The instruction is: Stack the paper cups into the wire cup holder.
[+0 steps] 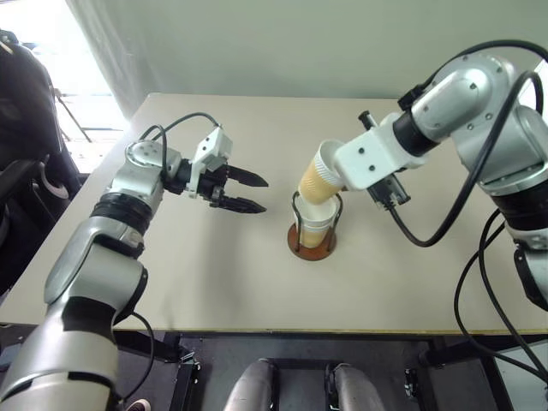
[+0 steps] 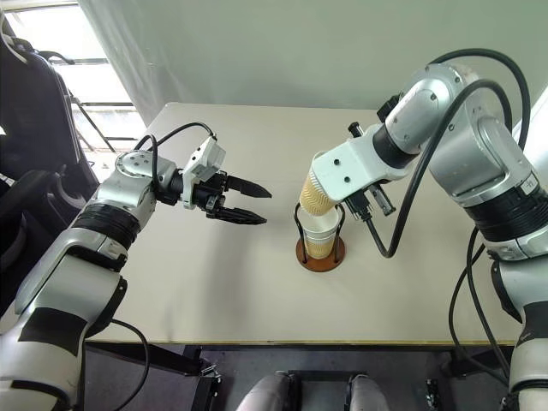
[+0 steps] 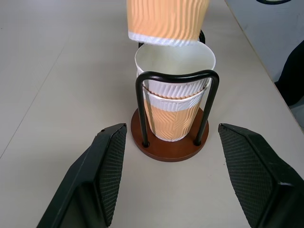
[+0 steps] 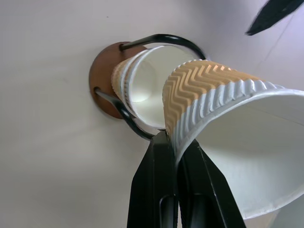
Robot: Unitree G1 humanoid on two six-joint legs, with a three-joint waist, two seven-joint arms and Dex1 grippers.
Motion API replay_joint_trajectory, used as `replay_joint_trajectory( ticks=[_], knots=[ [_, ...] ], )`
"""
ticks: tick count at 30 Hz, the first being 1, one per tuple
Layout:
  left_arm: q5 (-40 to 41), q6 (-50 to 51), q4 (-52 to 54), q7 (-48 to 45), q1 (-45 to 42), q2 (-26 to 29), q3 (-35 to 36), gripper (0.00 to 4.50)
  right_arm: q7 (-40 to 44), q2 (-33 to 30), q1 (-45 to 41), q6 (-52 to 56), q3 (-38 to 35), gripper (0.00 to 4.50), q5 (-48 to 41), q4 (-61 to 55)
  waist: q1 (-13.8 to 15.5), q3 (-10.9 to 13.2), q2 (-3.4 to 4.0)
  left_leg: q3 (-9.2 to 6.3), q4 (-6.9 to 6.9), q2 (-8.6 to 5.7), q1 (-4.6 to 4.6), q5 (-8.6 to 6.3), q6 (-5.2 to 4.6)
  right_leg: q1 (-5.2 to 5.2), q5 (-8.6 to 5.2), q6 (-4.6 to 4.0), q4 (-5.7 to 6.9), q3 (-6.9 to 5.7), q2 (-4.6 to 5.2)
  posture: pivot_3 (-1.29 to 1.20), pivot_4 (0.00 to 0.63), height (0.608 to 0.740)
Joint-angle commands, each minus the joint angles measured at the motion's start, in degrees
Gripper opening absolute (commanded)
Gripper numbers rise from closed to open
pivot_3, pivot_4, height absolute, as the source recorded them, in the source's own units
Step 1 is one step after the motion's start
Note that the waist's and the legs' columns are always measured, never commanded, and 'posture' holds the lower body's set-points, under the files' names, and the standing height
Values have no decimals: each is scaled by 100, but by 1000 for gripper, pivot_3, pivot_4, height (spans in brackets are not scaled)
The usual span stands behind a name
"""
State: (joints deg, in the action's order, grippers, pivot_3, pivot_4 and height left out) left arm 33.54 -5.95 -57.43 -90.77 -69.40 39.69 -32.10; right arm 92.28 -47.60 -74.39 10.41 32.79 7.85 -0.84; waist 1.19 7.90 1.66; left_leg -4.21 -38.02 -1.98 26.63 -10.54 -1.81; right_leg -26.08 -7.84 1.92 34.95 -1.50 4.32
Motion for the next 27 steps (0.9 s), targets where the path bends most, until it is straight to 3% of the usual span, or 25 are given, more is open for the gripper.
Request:
replay_joint_trajectory(
  ticks=[1,19,22,25,27],
  knots=[
    [75,7,142,-173,-83,113,97,3306,22,-94,-6,-68,-67,42,98,-112,-5,0,0,0,0,0,0,0,0,-1,1,-1,0,0,0,0,150,740],
    [26,-141,-25,-173,0,112,107,3306,21,-30,229,-140,6,42,120,-356,-14,0,0,1,1,2,-3,4,-2,-1,5,-7,3,0,-1,0,150,740],
    [34,-129,-22,-173,4,113,114,3306,20,104,268,-129,-49,618,188,-366,-14,0,0,1,0,2,-2,7,-2,-1,6,-8,3,0,-1,0,150,740],
    [51,-110,3,-173,17,125,122,3306,-43,289,271,-28,-139,1577,266,-316,-26,0,0,1,1,2,-4,9,0,-1,7,-10,5,0,-1,0,150,740],
    [72,-78,46,-173,25,139,129,3306,-112,371,268,25,-191,1577,315,-262,-26,0,0,1,1,2,-5,9,-1,-1,8,-10,6,-1,-1,0,150,740]
  ],
)
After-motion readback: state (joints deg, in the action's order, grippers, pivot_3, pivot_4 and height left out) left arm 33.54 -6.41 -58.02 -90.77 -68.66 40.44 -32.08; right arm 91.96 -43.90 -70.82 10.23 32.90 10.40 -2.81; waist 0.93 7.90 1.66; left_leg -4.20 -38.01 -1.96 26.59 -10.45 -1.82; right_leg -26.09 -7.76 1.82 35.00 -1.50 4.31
